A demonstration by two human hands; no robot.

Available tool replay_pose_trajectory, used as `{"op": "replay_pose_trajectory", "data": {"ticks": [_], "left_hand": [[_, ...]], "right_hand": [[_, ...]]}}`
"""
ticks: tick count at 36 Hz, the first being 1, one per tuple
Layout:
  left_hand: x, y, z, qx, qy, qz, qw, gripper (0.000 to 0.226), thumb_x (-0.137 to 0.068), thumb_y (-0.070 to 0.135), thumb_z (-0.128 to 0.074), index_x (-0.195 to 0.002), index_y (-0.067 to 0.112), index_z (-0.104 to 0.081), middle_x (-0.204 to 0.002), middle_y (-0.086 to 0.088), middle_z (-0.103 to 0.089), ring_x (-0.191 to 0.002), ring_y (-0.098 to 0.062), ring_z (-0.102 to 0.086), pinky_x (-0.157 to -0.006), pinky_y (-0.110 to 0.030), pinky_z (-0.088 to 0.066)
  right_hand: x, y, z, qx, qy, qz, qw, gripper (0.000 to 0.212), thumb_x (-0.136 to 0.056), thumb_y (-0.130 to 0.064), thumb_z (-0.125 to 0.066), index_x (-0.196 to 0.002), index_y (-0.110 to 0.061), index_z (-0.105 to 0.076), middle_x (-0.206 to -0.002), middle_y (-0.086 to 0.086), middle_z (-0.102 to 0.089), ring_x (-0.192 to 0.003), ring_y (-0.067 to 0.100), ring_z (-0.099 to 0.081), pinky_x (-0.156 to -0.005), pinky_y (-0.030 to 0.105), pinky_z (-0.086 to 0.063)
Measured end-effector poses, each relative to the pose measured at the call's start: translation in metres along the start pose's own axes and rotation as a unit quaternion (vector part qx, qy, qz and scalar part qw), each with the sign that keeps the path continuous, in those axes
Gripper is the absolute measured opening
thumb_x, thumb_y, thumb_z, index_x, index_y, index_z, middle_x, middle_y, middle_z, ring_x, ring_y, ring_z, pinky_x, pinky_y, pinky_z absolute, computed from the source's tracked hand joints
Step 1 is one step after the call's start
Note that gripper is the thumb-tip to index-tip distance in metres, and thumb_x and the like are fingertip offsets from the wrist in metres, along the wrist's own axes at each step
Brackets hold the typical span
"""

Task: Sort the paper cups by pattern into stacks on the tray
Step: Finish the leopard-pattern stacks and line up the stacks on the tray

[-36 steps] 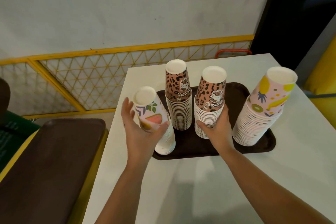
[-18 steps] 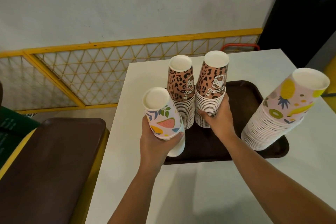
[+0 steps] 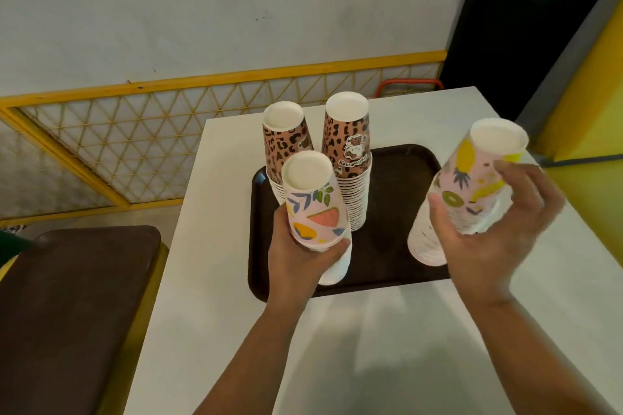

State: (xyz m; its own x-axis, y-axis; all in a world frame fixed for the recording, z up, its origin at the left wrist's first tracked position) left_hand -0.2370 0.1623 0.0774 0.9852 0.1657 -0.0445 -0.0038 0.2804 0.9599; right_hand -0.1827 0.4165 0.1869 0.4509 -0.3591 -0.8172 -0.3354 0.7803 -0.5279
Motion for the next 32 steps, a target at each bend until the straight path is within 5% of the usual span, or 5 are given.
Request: {"op": "replay_pose_trajectory", "data": {"ticks": [3,9,19,23,32], "left_hand": [[0.0,0.004,-0.015,0.001,-0.007,-0.004,1.0,0.084,-0.061,0.015,-0.09,-0.125,0.035,-0.04,-0.117,0.021,-0.058,-0.108,0.001,-0.058,-0.084,-0.008,-0.047],[0.001,0.012,-0.046,0.03,-0.018,-0.007,0.999,0.085,-0.061,0.01,-0.09,-0.129,0.03,-0.043,-0.121,0.014,-0.061,-0.11,-0.002,-0.058,-0.091,-0.014,-0.05],[-0.005,0.026,-0.099,0.044,-0.031,-0.031,0.998,0.08,-0.061,0.01,-0.089,-0.125,0.028,-0.045,-0.122,0.009,-0.062,-0.114,-0.006,-0.06,-0.097,-0.025,-0.05],[-0.01,0.037,-0.117,0.037,-0.031,-0.046,0.998,0.081,-0.063,0.011,-0.089,-0.126,0.028,-0.042,-0.122,0.012,-0.06,-0.108,0.006,-0.057,-0.086,-0.002,-0.043],[-0.021,0.046,-0.137,0.054,-0.019,-0.061,0.996,0.086,-0.058,0.031,-0.088,-0.131,0.018,-0.045,-0.126,0.005,-0.061,-0.114,-0.004,-0.059,-0.089,-0.011,-0.048]], "right_hand": [[0.005,0.043,0.002,0.002,-0.009,-0.118,0.993,0.081,-0.066,-0.022,-0.083,-0.129,-0.014,-0.033,-0.13,0.026,-0.033,-0.123,0.033,-0.036,-0.098,0.021,-0.036],[0.027,0.104,-0.036,-0.066,-0.173,-0.281,0.942,0.11,-0.06,-0.019,-0.086,-0.144,-0.022,-0.015,-0.145,-0.001,-0.031,-0.13,0.013,-0.036,-0.101,0.03,-0.039],[0.019,0.123,-0.047,-0.069,-0.234,-0.268,0.932,0.09,-0.063,-0.023,-0.083,-0.136,-0.021,-0.03,-0.131,-0.001,-0.048,-0.116,0.014,-0.05,-0.086,0.025,-0.041],[0.01,0.133,-0.047,-0.072,-0.24,-0.259,0.933,0.089,-0.063,-0.025,-0.083,-0.135,-0.021,-0.031,-0.13,-0.001,-0.049,-0.113,0.011,-0.05,-0.084,0.021,-0.041],[0.009,0.137,-0.049,-0.122,-0.243,-0.254,0.928,0.091,-0.06,-0.028,-0.086,-0.134,-0.026,-0.032,-0.123,-0.015,-0.047,-0.109,0.001,-0.05,-0.076,0.003,-0.036]]}}
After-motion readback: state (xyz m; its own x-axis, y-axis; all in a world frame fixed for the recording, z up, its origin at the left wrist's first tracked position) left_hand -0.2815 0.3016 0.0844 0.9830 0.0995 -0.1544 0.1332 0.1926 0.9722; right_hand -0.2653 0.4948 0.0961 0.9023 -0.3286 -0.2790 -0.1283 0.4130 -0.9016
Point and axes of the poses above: each hand's wrist, its own x-axis away from the middle knuckle, its own z-axis out of the back of the hand, y = z × x, the point moved 10 cm from there along -x, towards the middle knuckle
